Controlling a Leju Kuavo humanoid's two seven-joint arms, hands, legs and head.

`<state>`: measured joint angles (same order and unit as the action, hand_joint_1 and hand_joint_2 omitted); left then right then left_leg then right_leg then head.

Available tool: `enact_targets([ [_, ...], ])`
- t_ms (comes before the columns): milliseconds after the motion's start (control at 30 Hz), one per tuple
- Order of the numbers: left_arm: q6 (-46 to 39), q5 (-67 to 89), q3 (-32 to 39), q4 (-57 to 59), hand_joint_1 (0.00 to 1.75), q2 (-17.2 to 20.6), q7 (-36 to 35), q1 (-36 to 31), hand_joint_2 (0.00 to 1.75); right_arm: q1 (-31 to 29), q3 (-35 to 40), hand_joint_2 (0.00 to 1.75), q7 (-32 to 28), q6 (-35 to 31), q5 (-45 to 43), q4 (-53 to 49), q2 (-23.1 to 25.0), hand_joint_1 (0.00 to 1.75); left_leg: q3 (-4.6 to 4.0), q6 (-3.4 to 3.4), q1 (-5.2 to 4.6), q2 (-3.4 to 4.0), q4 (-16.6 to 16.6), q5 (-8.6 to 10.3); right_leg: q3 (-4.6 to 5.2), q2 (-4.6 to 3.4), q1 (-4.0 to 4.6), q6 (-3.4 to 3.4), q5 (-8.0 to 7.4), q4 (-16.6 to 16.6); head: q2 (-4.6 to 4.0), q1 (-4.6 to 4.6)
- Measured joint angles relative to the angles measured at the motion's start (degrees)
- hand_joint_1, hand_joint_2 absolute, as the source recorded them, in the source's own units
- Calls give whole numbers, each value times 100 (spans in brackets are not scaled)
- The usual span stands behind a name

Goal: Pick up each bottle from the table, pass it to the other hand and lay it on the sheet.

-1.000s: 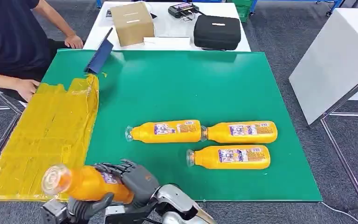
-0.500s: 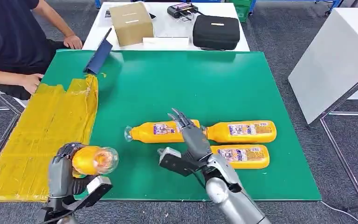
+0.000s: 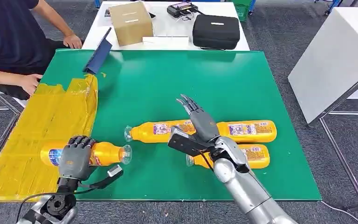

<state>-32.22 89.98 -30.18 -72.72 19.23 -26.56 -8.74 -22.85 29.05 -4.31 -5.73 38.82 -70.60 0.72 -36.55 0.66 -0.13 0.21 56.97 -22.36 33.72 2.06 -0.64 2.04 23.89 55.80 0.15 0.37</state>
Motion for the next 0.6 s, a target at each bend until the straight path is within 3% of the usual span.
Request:
enact_targets([
  [600, 229, 0, -481, 323, 175, 250, -33, -184, 175, -98, 4, 0, 0, 48, -13, 192, 0, 0, -6, 0, 2, -4, 0, 0, 2, 1, 1, 0, 1, 1, 0, 0],
])
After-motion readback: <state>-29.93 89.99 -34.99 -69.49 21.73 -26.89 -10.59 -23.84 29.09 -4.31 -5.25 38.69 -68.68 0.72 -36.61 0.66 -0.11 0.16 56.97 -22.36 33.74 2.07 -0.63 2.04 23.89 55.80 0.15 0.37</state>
